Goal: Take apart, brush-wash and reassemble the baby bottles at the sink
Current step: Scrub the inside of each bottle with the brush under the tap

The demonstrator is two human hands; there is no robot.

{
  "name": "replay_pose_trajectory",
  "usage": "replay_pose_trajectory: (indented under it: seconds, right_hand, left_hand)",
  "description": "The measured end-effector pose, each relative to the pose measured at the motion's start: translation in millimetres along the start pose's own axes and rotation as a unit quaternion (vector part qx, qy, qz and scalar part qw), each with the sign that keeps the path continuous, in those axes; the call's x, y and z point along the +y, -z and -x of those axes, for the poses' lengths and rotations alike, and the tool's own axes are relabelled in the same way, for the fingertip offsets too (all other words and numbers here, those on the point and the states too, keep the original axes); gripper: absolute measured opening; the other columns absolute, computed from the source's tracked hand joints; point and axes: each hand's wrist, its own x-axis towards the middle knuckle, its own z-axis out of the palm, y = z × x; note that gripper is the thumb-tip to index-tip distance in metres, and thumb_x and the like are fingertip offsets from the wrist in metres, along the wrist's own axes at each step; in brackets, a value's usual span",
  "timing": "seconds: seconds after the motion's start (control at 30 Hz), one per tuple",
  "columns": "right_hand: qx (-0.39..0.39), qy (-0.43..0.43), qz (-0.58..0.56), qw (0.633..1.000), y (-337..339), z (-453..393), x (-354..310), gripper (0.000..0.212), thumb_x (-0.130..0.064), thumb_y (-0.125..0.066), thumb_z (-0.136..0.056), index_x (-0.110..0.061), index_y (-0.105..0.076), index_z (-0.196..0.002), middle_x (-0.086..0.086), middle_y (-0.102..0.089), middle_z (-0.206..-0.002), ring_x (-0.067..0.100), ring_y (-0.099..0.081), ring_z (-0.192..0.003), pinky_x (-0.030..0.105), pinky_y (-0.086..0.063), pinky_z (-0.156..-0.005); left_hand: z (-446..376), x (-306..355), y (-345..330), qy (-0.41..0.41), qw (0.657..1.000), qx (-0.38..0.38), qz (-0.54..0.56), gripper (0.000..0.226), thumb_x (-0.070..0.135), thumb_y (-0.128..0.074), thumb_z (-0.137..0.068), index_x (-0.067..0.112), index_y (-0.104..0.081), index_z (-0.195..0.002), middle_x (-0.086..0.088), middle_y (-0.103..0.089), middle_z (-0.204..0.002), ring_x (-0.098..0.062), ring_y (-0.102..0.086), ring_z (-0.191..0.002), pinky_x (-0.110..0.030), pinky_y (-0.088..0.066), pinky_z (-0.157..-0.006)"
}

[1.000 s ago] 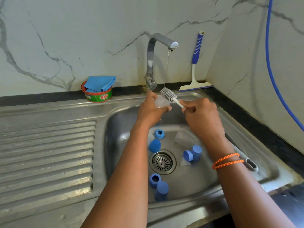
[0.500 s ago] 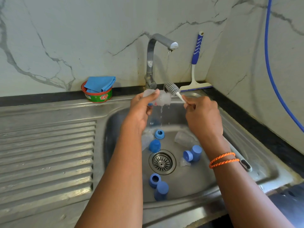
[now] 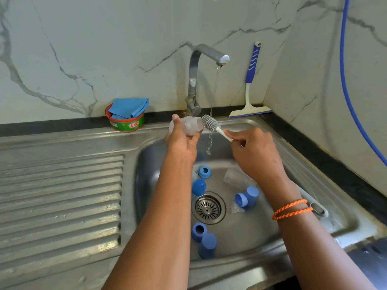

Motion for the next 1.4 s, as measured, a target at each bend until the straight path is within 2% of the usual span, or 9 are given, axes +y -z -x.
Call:
replay_pose_trajectory:
  seconds: [0.13, 0.33, 0.63, 0.87, 1.0, 1.1, 1.2, 1.3, 1.4]
  right_hand:
    - [0.02, 0.015, 0.031, 0.999, 5, 2, 0, 0.043, -0.017, -0.057, -0.098, -0.039, -0.074, -0.131, 0.006, -0.072, -0.089, 0.026, -0.06, -0.07, 0.032, -0.042, -0.058]
    - [0.075, -0.009, 0.051, 0.996, 15, 1, 6, 0.038, -0.022, -0.076, -0.093, -0.045, -0.077, -0.123, 0.005, -0.073, -0.105, 0.029, -0.064, -0.099, 0.04, -0.055, -0.079]
    - [0.102, -0.009, 0.091, 0.991, 13, 1, 3, 0.016, -0.007, -0.078, -0.083, -0.022, -0.073, -0.087, 0.001, -0.068, -0.086, 0.026, -0.057, -0.079, 0.033, -0.035, -0.063]
    - [-0.055, -0.082, -0.032, 0.995, 3, -5, 6, 0.021, -0.013, -0.065, -0.097, -0.021, -0.073, -0.08, -0.001, -0.071, -0.071, 0.019, -0.066, -0.07, 0.036, -0.055, -0.068]
    - [-0.171, -0.161, -0.23, 0.944, 6, -6, 7, 0.03, -0.008, -0.048, -0.107, -0.002, -0.073, -0.091, 0.005, -0.058, -0.061, 0.01, -0.044, -0.043, 0.021, -0.033, -0.041]
    - [-0.221, -0.175, -0.314, 0.907, 11, -6, 12, 0.035, -0.012, -0.043, -0.112, 0.004, -0.071, -0.1, 0.006, -0.054, -0.063, 0.008, -0.038, -0.042, 0.019, -0.027, -0.038]
    - [-0.148, -0.124, -0.155, 0.969, 7, -7, 10, 0.032, -0.013, -0.052, -0.107, -0.008, -0.076, -0.088, 0.003, -0.066, -0.062, 0.007, -0.047, -0.042, 0.021, -0.039, -0.043]
    - [-0.029, -0.07, -0.007, 0.997, 5, -4, 3, 0.016, -0.017, -0.066, -0.098, -0.02, -0.075, -0.085, 0.003, -0.073, -0.077, 0.017, -0.065, -0.067, 0.032, -0.051, -0.059]
    - [0.06, -0.006, 0.088, 0.994, 12, 0, -2, 0.013, -0.018, -0.075, -0.092, -0.022, -0.066, -0.084, 0.001, -0.066, -0.08, 0.026, -0.058, -0.074, 0.033, -0.038, -0.058]
  left_hand:
    - [3, -7, -3, 0.028, 0.999, -0.03, -0.005, 0.041, 0.018, -0.069, -0.099, 0.001, -0.054, -0.133, -0.023, -0.062, -0.123, -0.037, -0.066, -0.11, -0.056, -0.056, -0.101]
    - [4, -9, -3, 0.035, 0.998, -0.042, -0.017, 0.046, 0.015, -0.074, -0.095, 0.003, -0.053, -0.135, -0.025, -0.062, -0.129, -0.038, -0.068, -0.114, -0.054, -0.06, -0.094]
    - [8, -16, -6, 0.031, 0.994, -0.052, -0.096, 0.054, 0.02, -0.08, -0.089, 0.01, -0.056, -0.137, -0.021, -0.066, -0.128, -0.033, -0.073, -0.109, -0.044, -0.065, -0.079]
    - [1, -15, -2, 0.031, 0.994, -0.064, -0.087, 0.054, 0.014, -0.077, -0.092, 0.007, -0.054, -0.14, -0.023, -0.064, -0.132, -0.037, -0.071, -0.113, -0.049, -0.064, -0.084]
    - [2, -15, -2, 0.04, 0.993, -0.079, -0.074, 0.048, 0.01, -0.073, -0.095, 0.005, -0.055, -0.14, -0.025, -0.064, -0.13, -0.038, -0.071, -0.113, -0.053, -0.061, -0.091]
    - [3, -15, -2, 0.047, 0.995, -0.074, -0.057, 0.046, 0.008, -0.071, -0.096, 0.003, -0.054, -0.139, -0.026, -0.063, -0.13, -0.039, -0.07, -0.114, -0.054, -0.061, -0.091]
    - [3, -17, 0, 0.053, 0.997, -0.044, -0.039, 0.05, 0.011, -0.075, -0.094, 0.002, -0.054, -0.138, -0.025, -0.063, -0.13, -0.039, -0.07, -0.114, -0.056, -0.059, -0.095]
    - [5, -20, 0, 0.051, 0.998, -0.012, -0.028, 0.041, 0.02, -0.08, -0.091, 0.004, -0.058, -0.123, -0.023, -0.062, -0.125, -0.035, -0.07, -0.106, -0.051, -0.062, -0.092]
    - [9, -22, -1, 0.045, 0.999, 0.002, -0.013, 0.035, 0.024, -0.08, -0.091, 0.006, -0.059, -0.112, -0.02, -0.065, -0.113, -0.031, -0.07, -0.095, -0.047, -0.062, -0.092]
